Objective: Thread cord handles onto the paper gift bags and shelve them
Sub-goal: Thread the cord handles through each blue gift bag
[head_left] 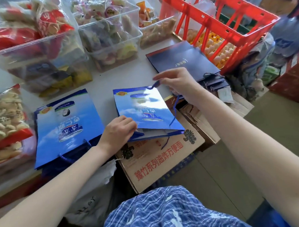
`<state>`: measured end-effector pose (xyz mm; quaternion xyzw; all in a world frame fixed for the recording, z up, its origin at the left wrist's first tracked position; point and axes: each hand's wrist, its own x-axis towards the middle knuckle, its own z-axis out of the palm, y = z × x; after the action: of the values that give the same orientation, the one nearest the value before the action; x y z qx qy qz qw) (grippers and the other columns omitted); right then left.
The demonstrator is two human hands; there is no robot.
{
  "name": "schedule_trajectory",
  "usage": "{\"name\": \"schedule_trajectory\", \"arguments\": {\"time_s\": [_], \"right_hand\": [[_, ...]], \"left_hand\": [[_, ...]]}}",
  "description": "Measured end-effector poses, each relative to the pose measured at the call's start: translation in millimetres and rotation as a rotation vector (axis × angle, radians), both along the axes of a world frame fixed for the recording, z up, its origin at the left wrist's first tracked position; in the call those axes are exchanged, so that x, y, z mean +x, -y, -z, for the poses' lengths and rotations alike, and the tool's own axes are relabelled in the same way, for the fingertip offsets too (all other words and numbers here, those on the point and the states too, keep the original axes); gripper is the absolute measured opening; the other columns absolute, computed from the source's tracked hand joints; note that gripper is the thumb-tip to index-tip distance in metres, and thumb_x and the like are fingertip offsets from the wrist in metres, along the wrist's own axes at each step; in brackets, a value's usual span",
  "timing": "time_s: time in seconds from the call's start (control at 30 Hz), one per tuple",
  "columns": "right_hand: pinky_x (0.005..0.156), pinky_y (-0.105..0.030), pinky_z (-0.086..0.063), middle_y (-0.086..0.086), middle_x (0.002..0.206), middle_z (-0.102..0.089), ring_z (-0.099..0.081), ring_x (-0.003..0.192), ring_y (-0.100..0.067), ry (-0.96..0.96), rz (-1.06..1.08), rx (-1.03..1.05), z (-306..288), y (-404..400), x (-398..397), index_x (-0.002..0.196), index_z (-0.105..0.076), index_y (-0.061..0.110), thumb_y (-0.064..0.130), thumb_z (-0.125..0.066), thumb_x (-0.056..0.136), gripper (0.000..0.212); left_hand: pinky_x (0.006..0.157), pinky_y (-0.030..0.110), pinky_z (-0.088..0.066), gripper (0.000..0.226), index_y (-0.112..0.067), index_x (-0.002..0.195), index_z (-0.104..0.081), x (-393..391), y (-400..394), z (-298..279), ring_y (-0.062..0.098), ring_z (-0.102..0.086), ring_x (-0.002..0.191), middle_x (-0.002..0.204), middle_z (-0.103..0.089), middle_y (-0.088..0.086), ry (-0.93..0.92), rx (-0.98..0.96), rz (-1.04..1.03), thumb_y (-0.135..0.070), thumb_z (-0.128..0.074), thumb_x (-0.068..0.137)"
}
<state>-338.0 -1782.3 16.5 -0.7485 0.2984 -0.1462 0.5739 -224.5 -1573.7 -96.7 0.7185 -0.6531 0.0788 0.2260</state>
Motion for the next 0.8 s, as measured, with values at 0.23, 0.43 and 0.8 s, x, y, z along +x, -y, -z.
{"name": "schedule_trajectory", "arguments": {"time_s": [0.23, 0.43, 0.8], "right_hand": [[0.049, -0.014, -0.034, -0.003, 0.065, -0.062, -0.047, 0.054, -0.007, -0.32, -0.268, 0.006, 43, -39, -4, 0.087, -0.068, 0.003, 0.001, -0.067, 0.081, 0.007], [0.041, -0.018, -0.024, -0.002, 0.079, -0.07, -0.028, 0.045, -0.01, -0.488, -0.447, -0.029, 46, -43, -2, 0.102, -0.067, 0.012, -0.003, -0.045, 0.087, 0.031], [0.05, -0.008, -0.033, 0.004, 0.068, -0.059, -0.045, 0.055, -0.001, -0.508, -0.393, -0.168, 62, -50, -3, 0.097, -0.072, 0.007, 0.013, -0.068, 0.083, 0.015]], "left_hand": [[0.063, 0.028, -0.044, 0.024, -0.007, 0.073, -0.058, -15, -18, 4, 0.022, -0.053, 0.069, 0.073, -0.06, 0.003, 0.034, -0.065, -0.041, -0.016, -0.048, 0.093], [0.065, 0.028, -0.042, 0.025, -0.006, 0.074, -0.059, -15, -21, 0, 0.023, -0.054, 0.069, 0.072, -0.058, 0.005, 0.031, -0.078, -0.033, -0.015, -0.047, 0.094], [0.059, 0.036, -0.048, 0.01, -0.007, 0.077, -0.057, -9, -16, -1, 0.025, -0.053, 0.069, 0.073, -0.056, 0.006, 0.165, -0.042, 0.13, 0.0, -0.06, 0.083]]}}
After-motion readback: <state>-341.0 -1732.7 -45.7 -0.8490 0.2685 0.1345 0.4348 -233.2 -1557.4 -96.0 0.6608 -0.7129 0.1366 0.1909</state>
